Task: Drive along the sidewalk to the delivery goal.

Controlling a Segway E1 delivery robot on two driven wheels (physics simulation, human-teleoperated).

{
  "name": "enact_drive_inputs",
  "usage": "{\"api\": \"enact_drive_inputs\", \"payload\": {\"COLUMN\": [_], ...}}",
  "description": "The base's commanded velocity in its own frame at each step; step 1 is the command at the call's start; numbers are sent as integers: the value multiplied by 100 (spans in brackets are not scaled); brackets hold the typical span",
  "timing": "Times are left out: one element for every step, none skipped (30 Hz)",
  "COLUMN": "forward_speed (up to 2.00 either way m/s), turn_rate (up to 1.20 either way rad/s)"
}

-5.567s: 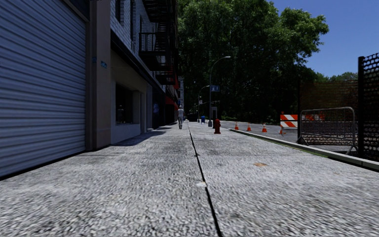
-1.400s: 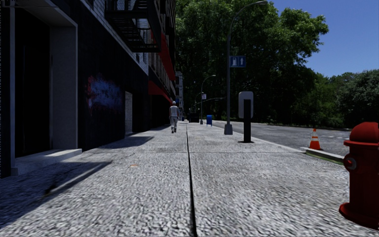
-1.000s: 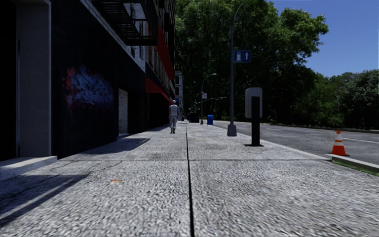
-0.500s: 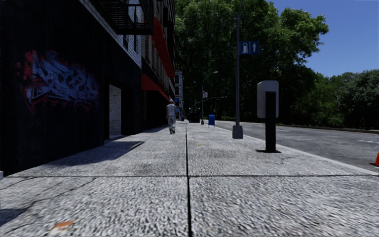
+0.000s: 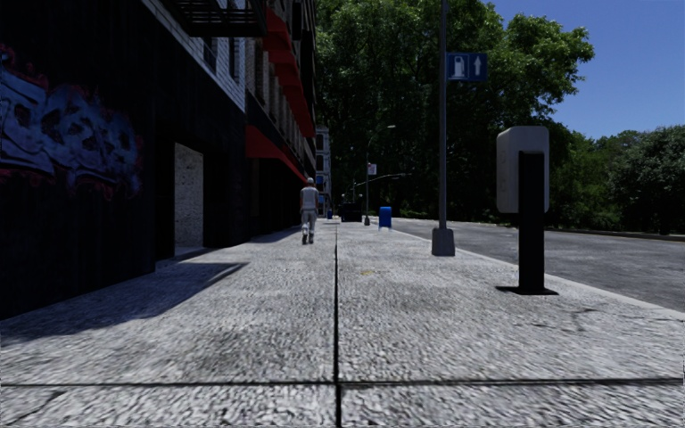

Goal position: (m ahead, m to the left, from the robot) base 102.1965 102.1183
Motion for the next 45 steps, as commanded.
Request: {"api": "enact_drive_inputs", "payload": {"forward_speed": [200, 200, 200, 200, 200, 200, 200, 200, 200, 200, 200, 200, 200, 200, 200, 200, 200, 200, 200, 200, 200, 200, 200, 200, 200, 200, 200, 200, 200, 200, 200, 200, 200, 200, 200, 200, 200, 200, 200, 200, 200, 200, 200, 200, 200], "turn_rate": [0, 0, 0, 0, 0, 0, 0, 0, 0, 0, 0, 0, 0, 0, 0, 0, 0, 0, 0, 0, 0, 0, 0, 0, 0, 0, 0, 0, 0, 0, 0, 0, 0, 0, 0, 0, 0, 0, 0, 0, 0, 0, 0, 0, 0]}}
